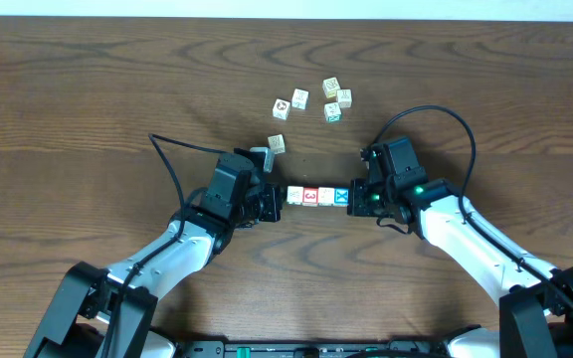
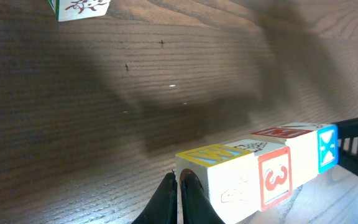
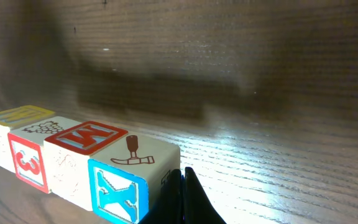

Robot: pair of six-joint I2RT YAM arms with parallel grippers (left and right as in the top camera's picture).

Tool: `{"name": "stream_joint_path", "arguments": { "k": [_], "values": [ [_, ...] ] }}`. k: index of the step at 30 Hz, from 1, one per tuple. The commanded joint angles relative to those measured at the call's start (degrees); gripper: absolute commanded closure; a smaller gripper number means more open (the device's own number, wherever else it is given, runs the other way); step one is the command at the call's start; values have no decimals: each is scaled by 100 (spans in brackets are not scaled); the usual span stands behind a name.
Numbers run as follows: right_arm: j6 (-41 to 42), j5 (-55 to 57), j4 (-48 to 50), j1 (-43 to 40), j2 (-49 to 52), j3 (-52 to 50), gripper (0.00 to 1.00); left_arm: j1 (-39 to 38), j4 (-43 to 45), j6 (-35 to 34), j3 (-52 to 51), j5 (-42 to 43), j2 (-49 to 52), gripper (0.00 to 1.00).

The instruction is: Lift 4 blocks

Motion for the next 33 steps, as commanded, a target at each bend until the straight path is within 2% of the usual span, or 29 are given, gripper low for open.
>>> {"name": "stream_joint_path", "arguments": {
  "k": [1, 33],
  "values": [
    [57, -1305, 138, 227, -120, 407, 99, -221, 107, -98, 365, 929, -96, 93],
    [-50, -1309, -151, 229, -120, 577, 99, -219, 105, -98, 382, 925, -348, 93]
  ]
}}
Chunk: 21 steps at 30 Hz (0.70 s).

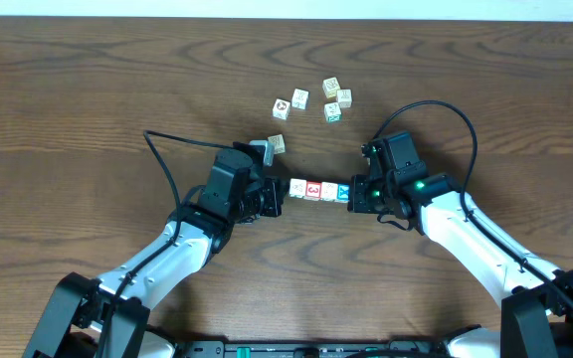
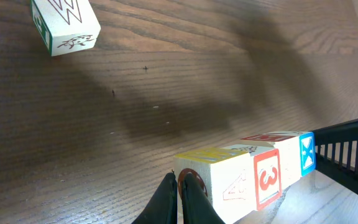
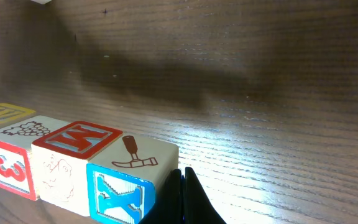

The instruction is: Lift 4 blocks

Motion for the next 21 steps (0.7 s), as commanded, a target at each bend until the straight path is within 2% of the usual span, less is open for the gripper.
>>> {"name": "stream_joint_path", "arguments": {
  "k": [1, 21],
  "values": [
    [-46, -1429, 129, 234, -120, 380, 99, -219, 98, -76, 273, 938, -116, 93],
    [-136, -1427, -22, 232, -122, 531, 99, -219, 96, -72, 278, 940, -116, 93]
  ]
}}
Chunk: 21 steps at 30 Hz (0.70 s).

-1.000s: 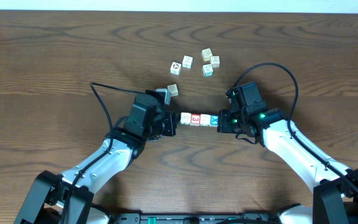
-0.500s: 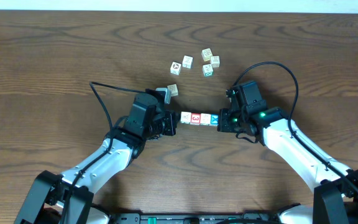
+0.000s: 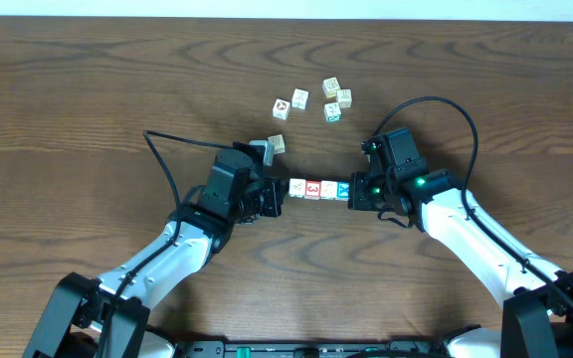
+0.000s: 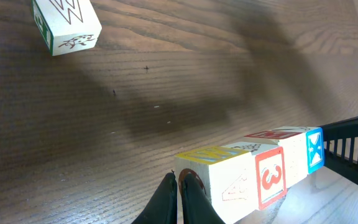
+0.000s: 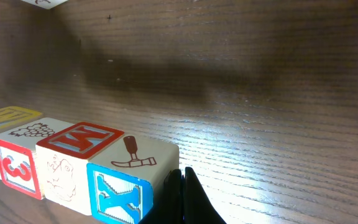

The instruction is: Lift 4 blocks

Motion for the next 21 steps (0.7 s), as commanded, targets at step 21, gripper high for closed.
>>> {"name": "stream_joint_path", "arguments": {
  "k": [21],
  "values": [
    [-155, -1471, 125, 232, -122, 468, 99, -221, 101, -48, 426, 1095, -118, 93]
  ]
}}
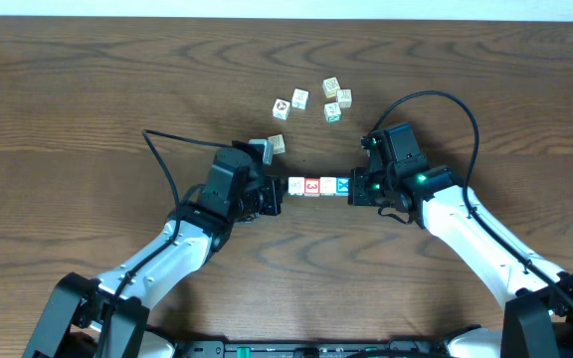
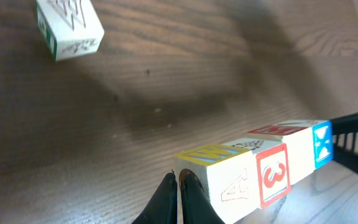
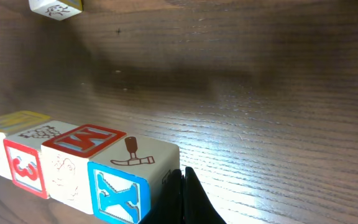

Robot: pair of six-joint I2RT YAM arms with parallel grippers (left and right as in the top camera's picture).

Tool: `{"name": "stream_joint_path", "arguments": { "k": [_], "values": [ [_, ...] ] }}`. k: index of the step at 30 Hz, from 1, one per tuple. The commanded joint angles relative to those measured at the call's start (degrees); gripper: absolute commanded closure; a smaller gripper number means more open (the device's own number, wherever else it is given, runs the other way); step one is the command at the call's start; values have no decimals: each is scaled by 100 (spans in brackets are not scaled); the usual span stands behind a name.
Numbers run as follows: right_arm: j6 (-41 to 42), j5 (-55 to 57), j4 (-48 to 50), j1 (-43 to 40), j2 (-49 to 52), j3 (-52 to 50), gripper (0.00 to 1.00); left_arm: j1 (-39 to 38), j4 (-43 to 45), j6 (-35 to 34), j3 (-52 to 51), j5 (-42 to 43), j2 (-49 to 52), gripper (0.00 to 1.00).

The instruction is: Lift 4 blocks

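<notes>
Four lettered blocks form a straight row [image 1: 318, 186] pinched end to end between my two grippers. The row hangs clear of the wooden table [image 1: 88, 89], with its shadow lying apart from it. My left gripper [image 2: 179, 185] is shut, its fingertips pressing the end face of the yellow-topped block [image 2: 222, 180]. Beside that block come the red "3" block [image 2: 273, 173] and the blue "X" block [image 2: 322, 144]. My right gripper [image 3: 182, 183] is shut too and pushes against the blue "X" block [image 3: 118, 194], which sits next to the red "M" block [image 3: 82, 140].
A loose block [image 1: 277, 143] lies just beyond the left gripper and also shows as the loose block [image 2: 69, 25] in the left wrist view. Several more loose blocks [image 1: 324, 97] sit further back. Black cables [image 1: 167, 159] arch from both arms.
Both grippers and the row between them have shifted slightly toward the far side in the overhead view. A loose block has come into the top left of the right wrist view.
At the oldest moment the four blocks were squeezed in a row between both shut grippers, close to the table. In each later moment the row sat a little further from its shadow. Now it is held clear of the wood, still pinched at both ends.
</notes>
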Motion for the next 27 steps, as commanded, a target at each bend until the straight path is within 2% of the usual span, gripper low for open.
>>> {"name": "stream_joint_path", "arguments": {
  "k": [1, 27],
  "values": [
    [-20, -1534, 190, 232, -122, 286, 99, -243, 142, -48, 374, 1097, -118, 93],
    [-83, -1670, 166, 234, -122, 391, 99, -243, 144, -50, 374, 1097, -118, 93]
  ]
}}
